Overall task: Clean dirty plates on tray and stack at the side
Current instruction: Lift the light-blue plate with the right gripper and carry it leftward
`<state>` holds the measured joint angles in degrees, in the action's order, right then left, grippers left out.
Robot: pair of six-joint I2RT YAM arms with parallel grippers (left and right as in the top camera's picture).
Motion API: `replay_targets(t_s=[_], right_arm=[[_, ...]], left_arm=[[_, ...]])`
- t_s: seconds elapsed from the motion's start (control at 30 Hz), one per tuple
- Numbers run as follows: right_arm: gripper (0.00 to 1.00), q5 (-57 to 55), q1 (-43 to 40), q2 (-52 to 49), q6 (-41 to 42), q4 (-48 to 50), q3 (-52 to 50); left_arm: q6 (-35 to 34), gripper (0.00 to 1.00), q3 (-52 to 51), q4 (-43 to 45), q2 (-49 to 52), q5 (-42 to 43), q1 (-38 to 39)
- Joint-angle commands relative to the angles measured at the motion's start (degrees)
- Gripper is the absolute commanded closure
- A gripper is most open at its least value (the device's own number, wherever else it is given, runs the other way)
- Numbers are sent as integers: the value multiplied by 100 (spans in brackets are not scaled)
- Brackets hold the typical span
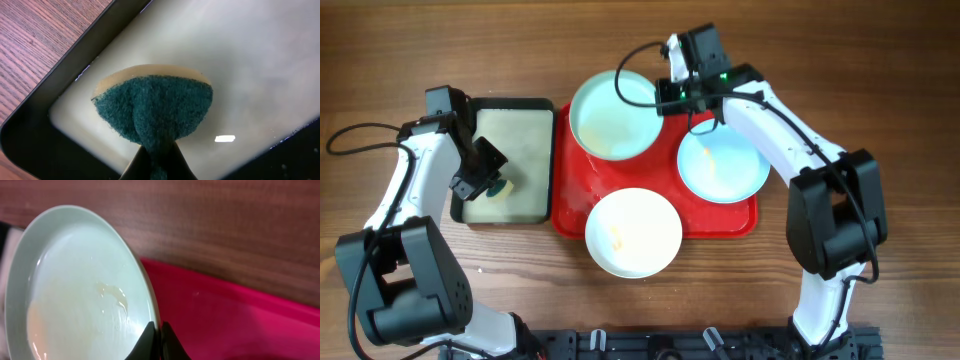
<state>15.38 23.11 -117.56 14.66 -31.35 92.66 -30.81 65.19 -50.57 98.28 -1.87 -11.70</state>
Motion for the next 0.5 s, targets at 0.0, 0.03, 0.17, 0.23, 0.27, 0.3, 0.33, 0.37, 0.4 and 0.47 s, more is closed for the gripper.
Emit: replay_targets(t_s=[0.0,0.03,0.17,0.23,0.27,0.3,0.33,0.37,0.4,0.47], right_arm=[[96,-109,66,-72,-96,-122,542],[96,-120,87,-72,-94,-79,570],[96,-505,398,-76,-50,310,568],[96,-839,649,-79,-55,544,568],[96,-1010,763,-103,-52,649,568],[96,-1217,905,-120,-52,778,568],[96,-1360,1003,-151,-52,879,564],[96,-1567,1169,-197,-55,1062,564],[96,-1674,1261,-216,-68,1156,564],[96,-1930,1449,-299,-114,1366,562]], left_arm=[[-120,96,-48,-7,-142,-57,-31],[-118,96,-48,-7,-142,-57,-31],[-118,96,-48,-4,-142,-181,-31],[-118,96,-48,-11,-142,-188,-31],[-118,96,-48,-26,-142,-188,-31],[-118,96,-48,-48,-142,-188,-31],[-116,96,-48,-72,-142,-190,-31],[-96,96,-48,-94,-142,-195,-31],[-96,96,-48,-101,-142,-219,-31],[-96,96,-48,-133,-142,-275,-31]])
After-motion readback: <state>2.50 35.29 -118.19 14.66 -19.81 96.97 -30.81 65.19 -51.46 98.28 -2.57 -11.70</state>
